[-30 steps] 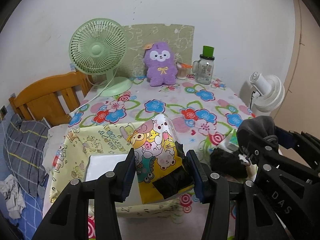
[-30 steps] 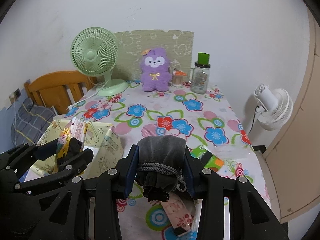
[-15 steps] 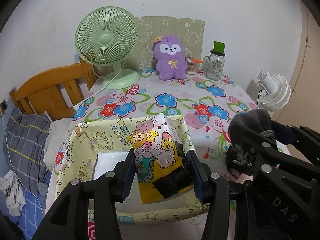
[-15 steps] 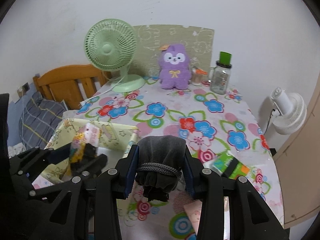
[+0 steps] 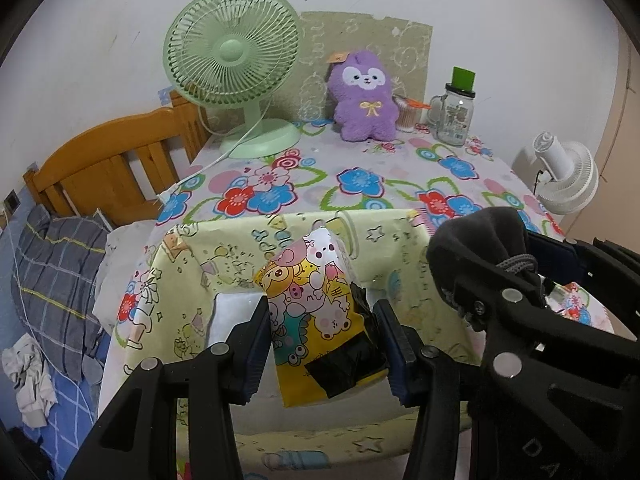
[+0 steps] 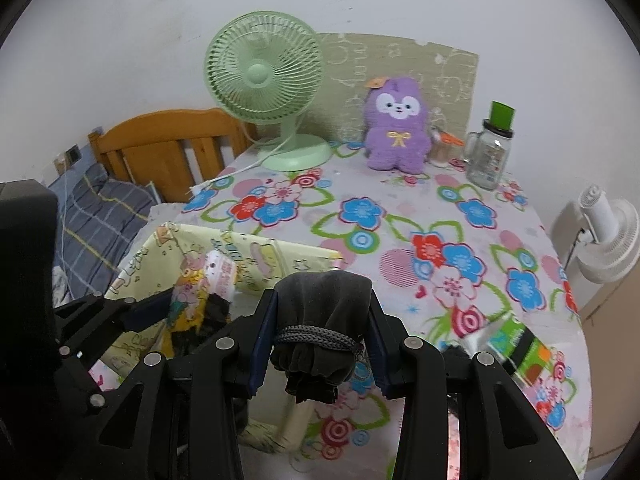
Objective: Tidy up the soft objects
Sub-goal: 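Carry the yellow pouch with the left tool while the right tool carries the grey cloth over the box, then open the left tool to drop the pouch into the box while the right tool drops the cloth, then move both tools back from the box toward the remaining items on the table, then grasp the pink wipes pack with the left tool while the right tool grasps the beige roll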
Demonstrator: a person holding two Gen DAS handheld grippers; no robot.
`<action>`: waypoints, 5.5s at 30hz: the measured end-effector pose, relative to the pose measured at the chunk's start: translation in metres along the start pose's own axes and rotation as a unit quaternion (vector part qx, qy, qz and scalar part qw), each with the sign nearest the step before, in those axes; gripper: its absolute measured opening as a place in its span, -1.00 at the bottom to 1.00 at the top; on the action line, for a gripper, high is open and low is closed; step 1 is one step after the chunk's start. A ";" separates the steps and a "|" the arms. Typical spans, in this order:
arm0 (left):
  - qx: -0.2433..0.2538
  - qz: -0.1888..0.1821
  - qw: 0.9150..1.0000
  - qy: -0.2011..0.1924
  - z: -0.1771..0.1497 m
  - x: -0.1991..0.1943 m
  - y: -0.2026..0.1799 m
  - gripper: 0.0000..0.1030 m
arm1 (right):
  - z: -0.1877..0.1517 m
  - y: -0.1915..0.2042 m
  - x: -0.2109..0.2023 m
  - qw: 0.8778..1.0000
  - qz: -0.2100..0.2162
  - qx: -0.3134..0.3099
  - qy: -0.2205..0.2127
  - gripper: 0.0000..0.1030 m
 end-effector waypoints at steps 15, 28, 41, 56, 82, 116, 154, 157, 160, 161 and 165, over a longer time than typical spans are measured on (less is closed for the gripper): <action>-0.021 0.024 0.999 0.037 -0.017 0.026 0.033 0.08 | -0.004 0.030 0.039 0.998 0.055 0.000 0.033 -0.13; -0.033 0.004 0.997 0.068 -0.030 0.042 0.033 0.26 | -0.013 0.030 0.050 0.998 0.021 -0.033 0.047 0.02; -0.028 -0.011 0.997 0.064 -0.029 0.036 0.022 0.44 | -0.014 0.021 0.043 0.998 0.018 -0.030 0.049 0.03; -0.009 0.011 1.000 0.016 -0.020 -0.005 0.007 0.72 | -0.011 0.009 0.001 1.000 0.001 -0.024 0.000 0.60; 0.019 0.007 0.999 -0.034 -0.026 -0.052 -0.051 0.82 | -0.034 -0.034 -0.069 0.999 -0.026 0.000 -0.046 0.76; 0.061 -0.046 0.996 -0.048 -0.046 -0.054 -0.136 0.81 | -0.077 -0.108 -0.101 0.995 -0.065 0.037 -0.060 0.78; 0.087 -0.083 0.992 0.036 -0.074 0.030 -0.205 0.77 | -0.132 -0.184 -0.032 0.994 -0.047 0.095 0.028 0.28; 0.092 -0.081 0.992 0.040 -0.077 0.033 -0.208 0.77 | -0.136 -0.184 -0.023 0.994 -0.036 0.098 0.043 0.16; 0.092 -0.086 0.991 0.047 -0.079 0.036 -0.209 0.77 | -0.141 -0.184 -0.017 0.993 -0.020 0.105 0.056 -0.04; 0.092 -0.088 0.991 0.050 -0.080 0.037 -0.210 0.77 | -0.142 -0.183 -0.016 0.992 -0.014 0.109 0.061 -0.10; 0.095 -0.090 0.990 0.050 -0.078 0.039 -0.213 0.77 | -0.144 -0.182 -0.012 0.991 0.002 0.118 0.068 -0.44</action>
Point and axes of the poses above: each gripper's, at about its wrist camera, not at the fingertips, and x roughly the way its jaws point, y to its left, z to its top, the point moved 9 cm from there along x, roughly the way its jaws point, and after that the axes turned 3 degrees about x, right-handed, at the moved point
